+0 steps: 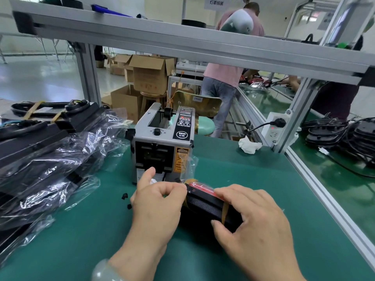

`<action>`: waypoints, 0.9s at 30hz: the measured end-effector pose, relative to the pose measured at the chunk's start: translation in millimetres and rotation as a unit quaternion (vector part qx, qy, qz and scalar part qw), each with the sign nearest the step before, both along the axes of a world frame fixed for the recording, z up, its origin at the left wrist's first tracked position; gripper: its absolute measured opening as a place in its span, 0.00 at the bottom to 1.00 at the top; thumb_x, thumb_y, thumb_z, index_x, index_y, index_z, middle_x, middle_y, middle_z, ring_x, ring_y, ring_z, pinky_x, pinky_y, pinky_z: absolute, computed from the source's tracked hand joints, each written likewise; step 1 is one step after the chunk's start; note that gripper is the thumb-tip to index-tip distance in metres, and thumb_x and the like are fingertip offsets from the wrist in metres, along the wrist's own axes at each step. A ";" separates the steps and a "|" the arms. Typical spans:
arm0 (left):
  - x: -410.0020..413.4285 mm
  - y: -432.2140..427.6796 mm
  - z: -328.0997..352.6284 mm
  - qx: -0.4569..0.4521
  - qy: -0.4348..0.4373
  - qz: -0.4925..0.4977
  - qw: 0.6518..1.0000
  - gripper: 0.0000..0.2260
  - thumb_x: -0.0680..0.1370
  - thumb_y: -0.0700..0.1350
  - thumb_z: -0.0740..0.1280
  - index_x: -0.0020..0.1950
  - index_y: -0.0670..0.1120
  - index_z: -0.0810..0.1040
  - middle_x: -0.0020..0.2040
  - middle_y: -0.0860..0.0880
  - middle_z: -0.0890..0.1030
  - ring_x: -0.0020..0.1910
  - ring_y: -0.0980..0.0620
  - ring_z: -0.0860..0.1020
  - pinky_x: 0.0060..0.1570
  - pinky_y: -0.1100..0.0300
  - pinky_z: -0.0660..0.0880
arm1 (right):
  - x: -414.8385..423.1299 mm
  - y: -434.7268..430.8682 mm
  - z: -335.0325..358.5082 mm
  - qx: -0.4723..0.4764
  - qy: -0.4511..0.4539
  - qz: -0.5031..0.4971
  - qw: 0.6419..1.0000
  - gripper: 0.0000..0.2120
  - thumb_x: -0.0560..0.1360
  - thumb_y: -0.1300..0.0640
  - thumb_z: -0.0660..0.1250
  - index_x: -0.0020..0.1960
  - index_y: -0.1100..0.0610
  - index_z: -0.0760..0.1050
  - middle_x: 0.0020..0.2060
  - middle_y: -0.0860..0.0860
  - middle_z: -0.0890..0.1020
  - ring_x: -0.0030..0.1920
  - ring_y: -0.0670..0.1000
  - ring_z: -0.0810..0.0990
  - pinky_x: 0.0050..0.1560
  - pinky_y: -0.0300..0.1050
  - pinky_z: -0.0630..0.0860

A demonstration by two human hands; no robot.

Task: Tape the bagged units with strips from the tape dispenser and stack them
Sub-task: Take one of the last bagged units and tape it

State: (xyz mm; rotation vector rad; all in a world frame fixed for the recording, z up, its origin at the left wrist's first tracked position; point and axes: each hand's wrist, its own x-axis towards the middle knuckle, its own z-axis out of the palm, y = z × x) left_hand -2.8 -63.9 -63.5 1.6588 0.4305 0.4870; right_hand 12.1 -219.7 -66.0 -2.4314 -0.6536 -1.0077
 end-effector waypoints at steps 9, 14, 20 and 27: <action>0.3 -4.3 -1.9 -0.029 -0.017 0.005 0.999 0.11 0.72 0.42 0.69 0.31 0.52 0.84 0.75 0.55 0.60 0.72 0.63 0.54 0.67 0.61 0.54 | -7.5 7.7 0.9 -0.019 0.024 -0.027 0.999 0.28 0.46 0.54 0.81 0.45 0.45 0.81 0.41 0.40 0.81 0.35 0.52 0.77 0.38 0.41 0.75; -5.0 -1.7 -1.5 0.024 -0.017 0.027 0.999 0.11 0.73 0.44 0.70 0.30 0.53 0.83 0.77 0.54 0.55 0.74 0.62 0.50 0.62 0.69 0.50 | -10.8 10.1 1.6 -0.015 0.034 -0.037 0.999 0.27 0.46 0.54 0.81 0.45 0.46 0.81 0.41 0.41 0.81 0.35 0.52 0.76 0.37 0.41 0.75; -4.4 -1.4 -4.4 -0.032 -0.011 0.004 0.999 0.11 0.73 0.43 0.70 0.30 0.49 0.83 0.77 0.57 0.54 0.70 0.69 0.49 0.68 0.61 0.52 | -12.5 11.2 2.8 -0.021 0.037 -0.044 0.998 0.27 0.46 0.54 0.81 0.44 0.46 0.80 0.41 0.41 0.81 0.35 0.52 0.76 0.36 0.43 0.75; -0.7 -3.9 -8.6 -0.043 -0.005 0.010 0.999 0.11 0.73 0.41 0.69 0.31 0.47 0.83 0.77 0.55 0.56 0.65 0.69 0.52 0.67 0.62 0.53 | -13.8 11.5 3.8 -0.017 0.044 -0.048 0.998 0.26 0.47 0.55 0.81 0.44 0.46 0.80 0.40 0.41 0.81 0.35 0.53 0.76 0.36 0.44 0.75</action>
